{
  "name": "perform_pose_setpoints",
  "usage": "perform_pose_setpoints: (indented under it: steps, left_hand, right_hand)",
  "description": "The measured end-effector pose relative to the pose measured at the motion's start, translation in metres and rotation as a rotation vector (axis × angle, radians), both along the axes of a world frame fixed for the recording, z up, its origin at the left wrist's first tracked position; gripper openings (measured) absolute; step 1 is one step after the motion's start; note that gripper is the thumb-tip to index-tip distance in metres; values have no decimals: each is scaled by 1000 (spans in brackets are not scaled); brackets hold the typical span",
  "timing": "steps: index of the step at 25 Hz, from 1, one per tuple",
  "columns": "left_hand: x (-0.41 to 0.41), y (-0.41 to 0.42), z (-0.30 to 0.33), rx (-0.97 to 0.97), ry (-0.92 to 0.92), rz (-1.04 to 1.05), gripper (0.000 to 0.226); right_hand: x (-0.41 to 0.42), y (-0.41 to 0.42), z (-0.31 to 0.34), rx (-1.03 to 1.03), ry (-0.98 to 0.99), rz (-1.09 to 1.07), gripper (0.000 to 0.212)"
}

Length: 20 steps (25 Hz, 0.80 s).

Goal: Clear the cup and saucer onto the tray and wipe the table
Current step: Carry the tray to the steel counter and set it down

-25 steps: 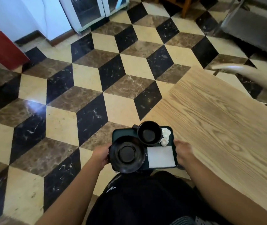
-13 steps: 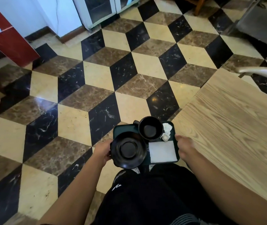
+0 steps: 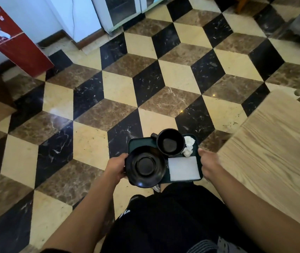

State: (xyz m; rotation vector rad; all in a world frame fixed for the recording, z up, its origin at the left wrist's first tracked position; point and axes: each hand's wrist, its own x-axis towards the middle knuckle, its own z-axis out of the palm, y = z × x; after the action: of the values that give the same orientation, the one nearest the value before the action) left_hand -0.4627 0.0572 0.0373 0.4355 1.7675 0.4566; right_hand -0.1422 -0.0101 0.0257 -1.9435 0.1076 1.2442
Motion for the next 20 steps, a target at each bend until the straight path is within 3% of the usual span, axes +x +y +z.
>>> perform_pose_setpoints:
  steps: [16, 20]
  left_hand:
    - [95, 189, 6, 7, 77, -71, 16]
    - [124, 235, -3, -22, 64, -139, 17]
  right_hand:
    - [68, 139, 2, 4, 54, -164, 7]
    - [90, 166, -3, 0, 61, -224, 18]
